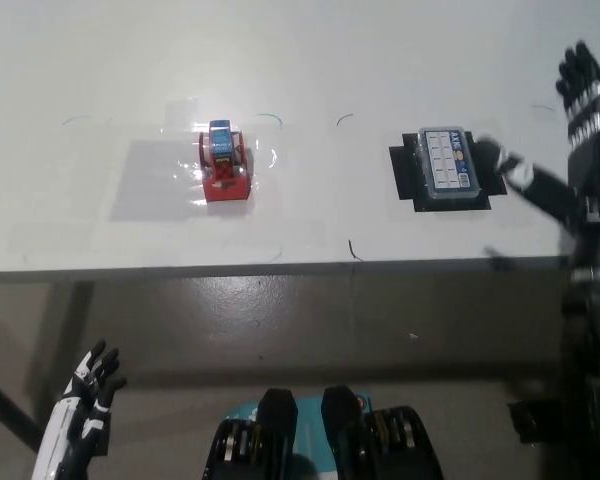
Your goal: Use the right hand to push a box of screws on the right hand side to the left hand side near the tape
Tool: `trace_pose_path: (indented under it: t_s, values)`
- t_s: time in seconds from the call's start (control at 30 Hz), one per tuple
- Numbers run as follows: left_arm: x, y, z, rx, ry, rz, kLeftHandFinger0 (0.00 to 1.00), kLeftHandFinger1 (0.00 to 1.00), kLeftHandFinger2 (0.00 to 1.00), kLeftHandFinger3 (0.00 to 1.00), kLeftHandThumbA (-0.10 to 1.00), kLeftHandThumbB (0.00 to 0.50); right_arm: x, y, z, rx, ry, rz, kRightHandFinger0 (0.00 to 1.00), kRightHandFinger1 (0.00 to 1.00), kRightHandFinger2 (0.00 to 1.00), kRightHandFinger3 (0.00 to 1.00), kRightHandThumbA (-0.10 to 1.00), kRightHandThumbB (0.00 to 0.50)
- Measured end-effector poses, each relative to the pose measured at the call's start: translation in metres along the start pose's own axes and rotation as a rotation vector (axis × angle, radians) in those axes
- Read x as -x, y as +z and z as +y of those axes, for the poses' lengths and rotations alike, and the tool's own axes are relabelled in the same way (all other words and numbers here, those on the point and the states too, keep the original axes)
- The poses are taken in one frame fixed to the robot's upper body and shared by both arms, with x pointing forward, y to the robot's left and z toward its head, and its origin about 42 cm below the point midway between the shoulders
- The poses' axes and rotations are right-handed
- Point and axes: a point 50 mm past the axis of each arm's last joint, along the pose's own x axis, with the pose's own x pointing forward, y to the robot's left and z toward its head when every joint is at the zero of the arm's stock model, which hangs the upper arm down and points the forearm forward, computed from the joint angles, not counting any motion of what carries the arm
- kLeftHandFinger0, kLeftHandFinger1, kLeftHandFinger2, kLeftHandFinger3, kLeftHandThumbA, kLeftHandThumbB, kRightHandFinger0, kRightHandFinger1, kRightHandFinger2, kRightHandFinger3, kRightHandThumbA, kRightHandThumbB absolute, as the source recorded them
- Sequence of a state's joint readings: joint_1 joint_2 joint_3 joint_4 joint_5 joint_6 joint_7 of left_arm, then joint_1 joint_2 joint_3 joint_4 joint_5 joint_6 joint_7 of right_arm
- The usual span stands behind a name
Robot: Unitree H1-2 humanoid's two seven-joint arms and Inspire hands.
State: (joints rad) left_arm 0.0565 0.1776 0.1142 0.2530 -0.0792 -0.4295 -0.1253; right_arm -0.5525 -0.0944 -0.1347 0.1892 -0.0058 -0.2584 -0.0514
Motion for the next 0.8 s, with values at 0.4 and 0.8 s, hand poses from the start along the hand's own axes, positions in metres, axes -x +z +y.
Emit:
trace_pose_path:
  t_s: [0.4,0.8]
  values:
    - [0.001,-0.001,0.0,-0.003,-0.003,0.004,0.96,1.0,1.0,1.0,0.79,0.269,-0.074,-0.056,0.019,0.017,-0.008,0.238,1.0,1.0,1.0,1.0,1.0,0.102]
    - [0.013,-0.006,0.0,-0.003,-0.001,0.03,0.95,1.0,1.0,1.0,0.8,0.268,-0.086,-0.099,0.035,0.062,-0.027,0.508,1.0,1.0,1.0,1.0,1.0,0.135]
